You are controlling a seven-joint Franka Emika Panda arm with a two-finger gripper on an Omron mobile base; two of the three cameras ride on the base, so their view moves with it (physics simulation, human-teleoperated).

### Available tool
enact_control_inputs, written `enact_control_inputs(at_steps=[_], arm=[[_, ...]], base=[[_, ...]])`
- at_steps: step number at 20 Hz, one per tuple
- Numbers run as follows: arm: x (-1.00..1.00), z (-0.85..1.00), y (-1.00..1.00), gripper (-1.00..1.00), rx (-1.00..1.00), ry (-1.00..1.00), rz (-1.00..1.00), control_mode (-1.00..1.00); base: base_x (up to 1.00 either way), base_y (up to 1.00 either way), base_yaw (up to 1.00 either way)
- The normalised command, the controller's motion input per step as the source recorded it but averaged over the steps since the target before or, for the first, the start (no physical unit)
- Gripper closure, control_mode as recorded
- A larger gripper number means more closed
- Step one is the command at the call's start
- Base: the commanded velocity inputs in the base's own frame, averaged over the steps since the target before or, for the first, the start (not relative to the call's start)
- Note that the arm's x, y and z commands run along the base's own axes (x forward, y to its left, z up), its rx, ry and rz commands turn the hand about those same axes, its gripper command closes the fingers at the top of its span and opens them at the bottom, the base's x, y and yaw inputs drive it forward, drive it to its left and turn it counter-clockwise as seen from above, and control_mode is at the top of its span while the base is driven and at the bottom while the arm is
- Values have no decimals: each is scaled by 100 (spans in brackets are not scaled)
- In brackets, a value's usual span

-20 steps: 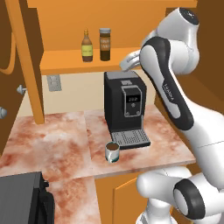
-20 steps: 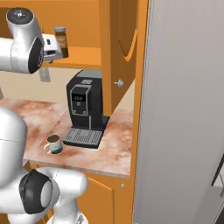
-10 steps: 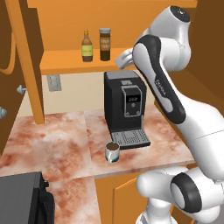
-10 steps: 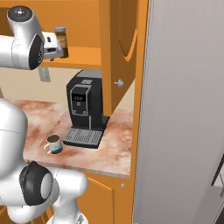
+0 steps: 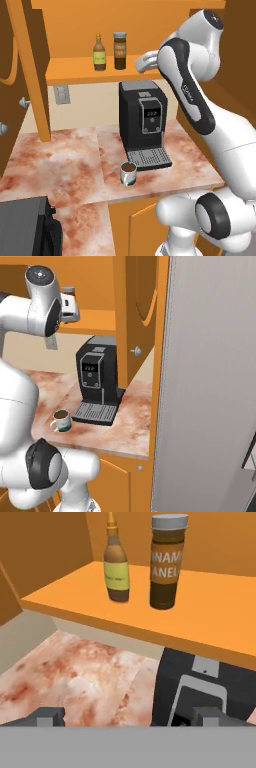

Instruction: Pick the cinnamon and honey bottle from the cabinet and place them next to the mug.

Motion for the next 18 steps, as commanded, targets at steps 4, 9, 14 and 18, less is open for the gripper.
enact_control_inputs(at_steps=[4,9,14,18], arm=[[37,0,-2,-100,1,0,0,-100],[66,0,3,-100,-9,1,0,-100],[18,9,2,-100,-6,0,0,-100],[0,27,0,-100,0,0,0,-100]], base=[[0,0,0],[0,0,0],[0,0,0],[0,0,0]])
